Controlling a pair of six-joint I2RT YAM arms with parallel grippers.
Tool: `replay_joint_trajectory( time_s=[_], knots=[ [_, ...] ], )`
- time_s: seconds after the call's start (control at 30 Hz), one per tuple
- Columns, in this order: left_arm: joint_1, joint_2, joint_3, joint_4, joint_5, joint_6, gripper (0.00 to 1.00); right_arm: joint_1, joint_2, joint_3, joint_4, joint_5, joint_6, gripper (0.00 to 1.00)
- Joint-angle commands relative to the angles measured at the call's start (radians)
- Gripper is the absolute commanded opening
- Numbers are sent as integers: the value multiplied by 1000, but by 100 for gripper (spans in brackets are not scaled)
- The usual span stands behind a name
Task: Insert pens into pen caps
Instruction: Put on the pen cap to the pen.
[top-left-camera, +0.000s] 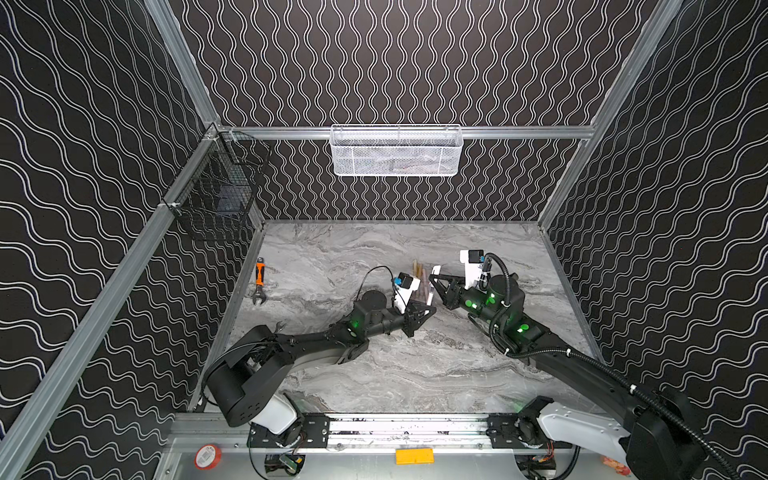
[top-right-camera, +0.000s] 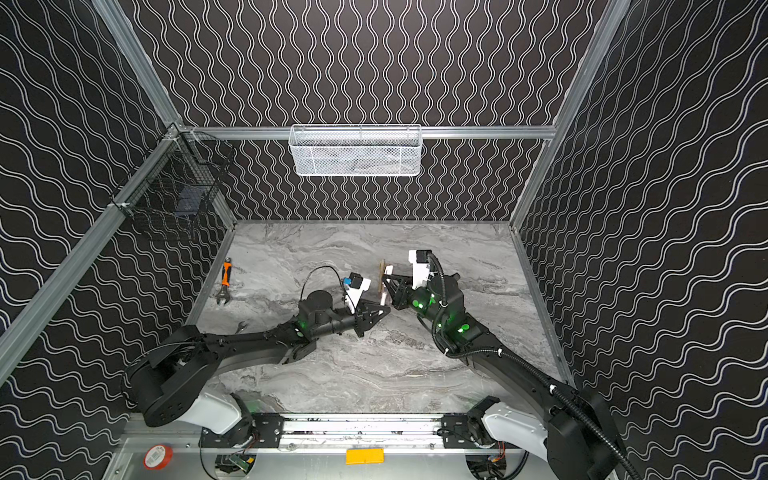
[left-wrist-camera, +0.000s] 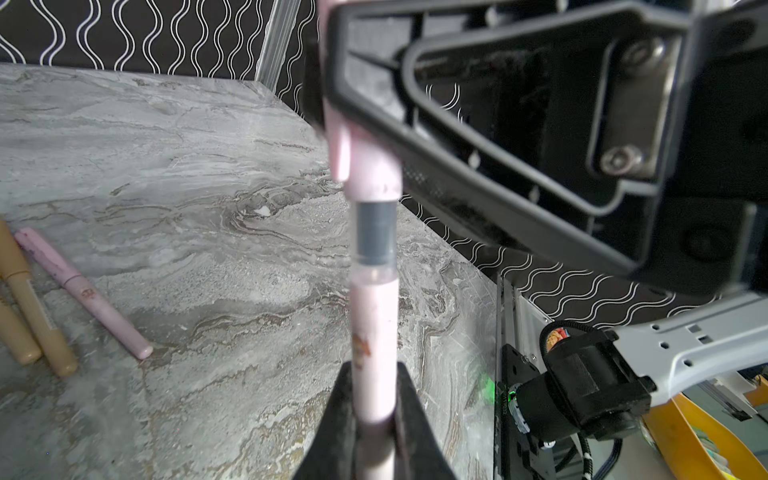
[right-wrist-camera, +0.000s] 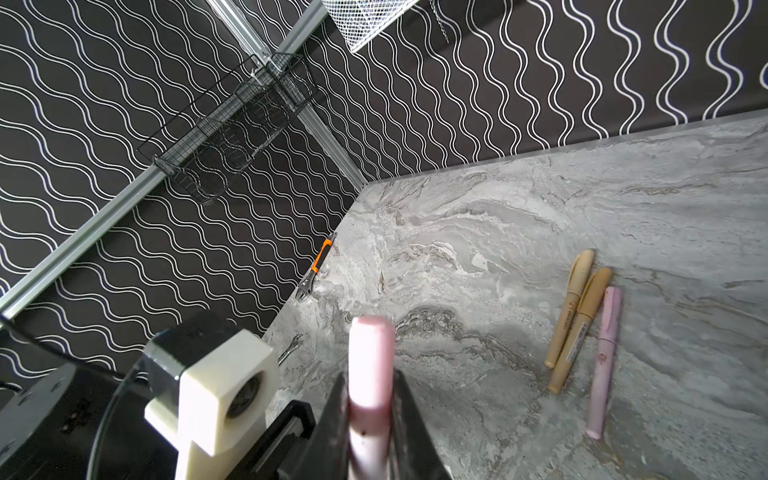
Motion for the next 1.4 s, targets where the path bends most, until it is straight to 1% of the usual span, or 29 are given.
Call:
replay_joint_trajectory(
  time_s=[0.0,0.07,0.23,0.3,0.47,0.57,0.67,0.73,0.8,0.87,0.9,0.93,0.97,1.0,1.03,1.07,1.1,1.17,1.2,1.27,1.3,1.37],
  knots=[
    [0,6,19,22,-4,24,4,12,-8,-3,32,8,-38,17],
    [0,3,22,11,-17,49,4,22,-17,-1,20,9,-62,18],
    [-2,-5,46,-36,-52,120,4,27,-43,19,-42,12,-98,26],
    [1,-6,56,-45,-64,138,3,27,-55,24,-61,11,-102,31],
    [1,-20,74,-60,-110,188,3,28,-93,26,-119,14,-114,36],
    [2,-38,78,-77,-155,227,3,29,-136,11,-138,33,-106,43],
    [2,-61,88,-112,-196,281,3,27,-182,3,-165,52,-119,51],
    [3,-78,90,-131,-229,314,3,27,-204,-7,-157,91,-105,57],
    [2,-92,94,-147,-248,338,3,27,-213,-9,-145,78,-160,60],
    [2,-100,95,-161,-262,355,2,27,-201,12,-161,74,-188,60],
    [3,-105,93,-164,-267,360,2,28,-186,39,-193,49,-231,60],
    [2,-110,92,-163,-274,365,2,27,-173,74,-243,49,-252,59],
    [1,-115,86,-166,-276,368,2,27,-154,114,-289,62,-222,58],
    [2,-121,83,-169,-282,368,2,26,-139,149,-324,56,-200,55],
    [2,-127,76,-169,-287,368,2,25,-128,179,-349,32,-208,52],
    [3,-134,69,-169,-296,370,2,25,-119,202,-361,18,-205,47],
    [1,-142,63,-171,-307,371,2,25,-115,207,-337,0,-196,44],
    [1,-156,46,-164,-328,373,2,26,-114,210,-293,-18,-195,40],
    [2,-161,40,-161,-335,374,2,24,-107,219,-283,-18,-191,37],
    [1,-168,38,-165,-345,375,2,22,-68,273,-325,0,-181,31],
    [0,-171,39,-170,-350,375,2,19,-46,305,-348,-13,-183,30],
    [0,-177,38,-171,-360,375,2,17,-18,325,-327,-52,-179,30]
  ],
)
